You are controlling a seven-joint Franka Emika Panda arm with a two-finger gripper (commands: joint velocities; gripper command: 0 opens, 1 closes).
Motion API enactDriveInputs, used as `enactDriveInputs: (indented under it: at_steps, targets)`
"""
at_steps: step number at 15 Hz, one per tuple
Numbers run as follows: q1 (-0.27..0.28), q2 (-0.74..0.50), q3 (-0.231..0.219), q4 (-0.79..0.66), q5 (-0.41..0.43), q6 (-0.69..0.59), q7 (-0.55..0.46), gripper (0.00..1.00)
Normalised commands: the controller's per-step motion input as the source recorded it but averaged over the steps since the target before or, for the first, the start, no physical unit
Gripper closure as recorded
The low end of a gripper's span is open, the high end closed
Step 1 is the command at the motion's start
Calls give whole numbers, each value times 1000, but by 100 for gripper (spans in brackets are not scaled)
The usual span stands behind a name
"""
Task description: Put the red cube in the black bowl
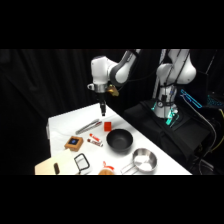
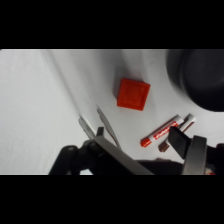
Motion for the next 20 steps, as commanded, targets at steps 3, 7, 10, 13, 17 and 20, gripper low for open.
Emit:
enactDriveInputs:
  at_steps: [3,7,10,13,17,20]
  targets:
    - [-17,61,-2,-157,55,383,77,0]
    - [-1,79,18,-138,89,358,31,0]
    - [19,77,42,-121,125,344,17,0]
    - [27,92,67,-73,173,320,3,0]
    - [61,134,7,-20,141,320,89,0]
    - [73,139,17,-22,202,314,103,0]
